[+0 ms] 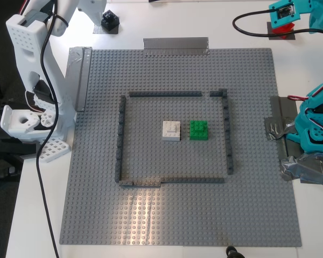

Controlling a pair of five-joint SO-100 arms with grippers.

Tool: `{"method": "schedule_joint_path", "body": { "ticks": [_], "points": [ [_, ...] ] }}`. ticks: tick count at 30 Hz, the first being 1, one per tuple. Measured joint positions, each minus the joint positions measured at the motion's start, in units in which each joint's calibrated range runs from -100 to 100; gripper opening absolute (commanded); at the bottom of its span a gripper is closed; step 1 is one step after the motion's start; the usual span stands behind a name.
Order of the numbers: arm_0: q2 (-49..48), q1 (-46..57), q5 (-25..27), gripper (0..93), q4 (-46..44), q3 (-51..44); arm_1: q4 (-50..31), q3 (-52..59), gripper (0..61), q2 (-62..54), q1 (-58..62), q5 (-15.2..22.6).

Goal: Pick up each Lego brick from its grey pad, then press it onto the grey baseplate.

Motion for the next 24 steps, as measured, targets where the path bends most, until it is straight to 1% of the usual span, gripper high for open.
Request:
{"method": "schedule_joint_path", "body": {
  "ticks": [2, 4, 6, 8, 9, 11, 13, 24],
  "points": [
    [0.3, 0.2, 0.0, 0.0, -0.6, 0.4, -0.3, 0.5, 0.1, -0.3, 0.0, -0.2],
    [4.9, 1.3, 0.2, 0.0, -5.6, 0.6, -4.3, 6.5, 0.1, -4.6, 2.3, -1.2],
    [8.2, 1.5, -0.3, 0.0, -8.1, 1.4, -9.4, 18.6, 0.1, -13.4, 4.6, -1.6],
    [8.4, 2.1, 0.0, 0.0, -8.3, 1.4, -11.0, 33.3, 0.1, -21.6, 5.7, -2.0],
    [8.4, 2.1, -0.4, 0.0, -8.8, 1.4, -11.7, 39.3, 0.1, -23.9, 5.7, -2.0],
    [9.0, 1.6, 0.1, 0.0, -8.4, 1.7, -12.6, 45.7, 0.1, -25.9, 5.0, -1.8],
    [9.0, 1.6, -0.3, 0.0, -8.4, 1.6, -13.3, 47.2, 0.1, -26.9, 5.3, -1.8],
    [9.0, 2.7, 0.0, 0.0, -8.7, 1.6, -13.4, 47.1, 0.1, -28.2, 5.6, -1.6]
  ]
}}
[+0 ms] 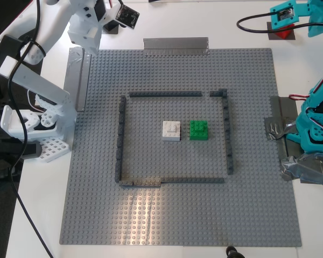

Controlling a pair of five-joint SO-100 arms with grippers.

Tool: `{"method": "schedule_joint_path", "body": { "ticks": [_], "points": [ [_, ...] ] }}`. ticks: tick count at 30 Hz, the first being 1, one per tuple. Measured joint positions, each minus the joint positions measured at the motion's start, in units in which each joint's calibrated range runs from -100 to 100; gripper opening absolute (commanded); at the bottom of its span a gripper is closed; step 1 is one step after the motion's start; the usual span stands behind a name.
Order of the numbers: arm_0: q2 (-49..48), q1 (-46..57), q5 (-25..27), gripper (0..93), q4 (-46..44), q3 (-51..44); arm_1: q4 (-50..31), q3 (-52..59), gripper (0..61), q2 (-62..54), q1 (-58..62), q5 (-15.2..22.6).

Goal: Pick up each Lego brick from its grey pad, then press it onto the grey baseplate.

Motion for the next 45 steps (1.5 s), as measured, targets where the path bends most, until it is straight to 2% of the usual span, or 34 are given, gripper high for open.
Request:
{"method": "schedule_joint_path", "body": {
  "ticks": [4, 12, 18, 22, 28, 31, 37, 42, 45],
  "points": [
    [0.0, 1.8, 0.0, 0.0, -0.3, 0.0, 2.2, -4.4, 0.1, 1.5, 0.1, 1.6],
    [0.0, 2.7, 0.2, 0.0, -0.3, -4.8, 5.1, -25.0, 0.2, 14.8, -0.5, 7.0],
    [0.0, -0.4, 4.7, 0.0, -0.3, -9.7, 6.8, -32.1, 0.4, 21.7, -3.7, 11.3],
    [0.0, -3.1, 8.9, 0.0, -0.3, -10.0, 7.6, -36.9, 0.9, 26.3, -6.4, 12.7],
    [0.0, -5.5, 15.3, 0.0, -0.3, -10.0, 7.5, -45.9, 7.6, 33.7, -9.0, 14.1],
    [0.1, -5.8, 18.2, 1.5, -0.3, -10.0, 7.6, -50.9, 15.6, 36.8, -9.5, 14.3],
    [1.6, -5.6, 23.0, 1.7, -2.7, -10.2, 9.7, -62.8, 23.8, 46.3, -9.5, 19.3],
    [10.7, -5.1, 23.1, 2.0, -4.7, -15.6, 9.0, -67.1, 24.3, 50.3, -9.5, 21.9],
    [18.2, -4.7, 21.3, 2.1, -3.9, -21.9, 6.8, -67.2, 23.3, 50.5, -9.5, 22.7]
  ]
}}
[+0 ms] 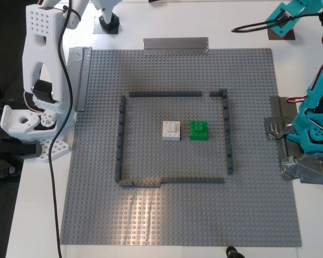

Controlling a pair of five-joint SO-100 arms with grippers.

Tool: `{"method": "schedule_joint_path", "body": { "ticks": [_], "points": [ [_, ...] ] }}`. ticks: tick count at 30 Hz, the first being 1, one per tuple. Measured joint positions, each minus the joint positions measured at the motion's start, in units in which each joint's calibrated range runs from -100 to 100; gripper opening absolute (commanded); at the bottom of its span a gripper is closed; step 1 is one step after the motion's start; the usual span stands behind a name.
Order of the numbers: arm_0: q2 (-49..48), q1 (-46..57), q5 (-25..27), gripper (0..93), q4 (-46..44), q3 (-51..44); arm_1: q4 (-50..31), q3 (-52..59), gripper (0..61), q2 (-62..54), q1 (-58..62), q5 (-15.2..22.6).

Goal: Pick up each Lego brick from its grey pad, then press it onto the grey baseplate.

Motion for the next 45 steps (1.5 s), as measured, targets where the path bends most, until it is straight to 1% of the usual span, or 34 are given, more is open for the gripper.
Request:
{"method": "schedule_joint_path", "body": {
  "ticks": [2, 5, 8, 11, 17, 26, 36, 45],
  "points": [
    [4.6, 0.1, -1.3, 2.5, 1.3, -5.0, -1.4, 0.0, 22.4, 0.0, 0.0, 0.2],
    [9.4, 0.1, -2.2, 7.4, 6.1, -12.3, -4.1, 0.0, 21.7, 0.0, 0.0, 0.4],
    [12.0, -0.1, -2.5, 8.5, 11.5, -17.8, -6.0, 0.0, 21.7, 1.2, 0.0, 0.7],
    [12.3, -0.4, -2.5, 8.8, 13.7, -20.1, -7.2, 0.0, 21.6, 2.8, 0.0, 0.8],
    [12.4, -0.1, -2.1, 10.4, 14.5, -20.5, -9.3, 0.0, 21.3, 5.1, 0.0, 0.8],
    [12.8, -0.9, 2.0, 10.2, 15.1, -20.7, -11.4, 0.0, 20.7, 5.9, 0.0, 0.8],
    [12.8, -0.9, 3.8, 10.2, 15.1, -20.7, -12.4, 0.0, 20.5, 5.9, -0.8, 0.2],
    [17.2, -0.7, 5.1, 10.2, 14.9, -20.8, -13.4, -0.1, 20.3, 6.8, -1.4, -0.4]
  ]
}}
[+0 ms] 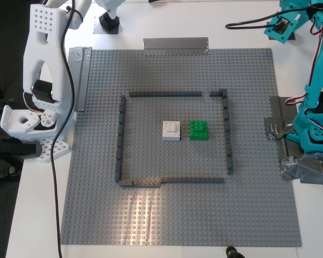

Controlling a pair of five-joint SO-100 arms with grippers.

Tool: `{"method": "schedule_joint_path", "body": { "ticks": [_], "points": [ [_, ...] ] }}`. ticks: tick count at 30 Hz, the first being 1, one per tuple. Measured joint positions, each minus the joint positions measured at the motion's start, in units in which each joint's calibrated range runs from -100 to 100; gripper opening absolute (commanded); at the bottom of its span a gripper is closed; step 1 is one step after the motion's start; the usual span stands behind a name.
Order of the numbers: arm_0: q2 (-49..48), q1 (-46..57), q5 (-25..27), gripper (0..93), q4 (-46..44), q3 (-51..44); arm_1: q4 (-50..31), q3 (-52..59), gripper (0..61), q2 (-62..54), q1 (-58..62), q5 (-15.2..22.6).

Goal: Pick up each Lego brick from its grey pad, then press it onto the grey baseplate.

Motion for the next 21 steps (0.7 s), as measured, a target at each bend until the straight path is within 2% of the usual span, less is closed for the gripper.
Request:
{"method": "schedule_joint_path", "body": {
  "ticks": [12, 21],
  "points": [
    [0.6, 0.4, 0.6, 10.2, -2.9, -0.1, 0.3, 0.0, 19.8, 0.0, 0.0, 0.0],
    [0.6, 0.0, 1.3, 10.2, -1.8, -0.1, 1.5, 0.2, 19.7, 0.0, -0.5, -0.3]
  ]
}}
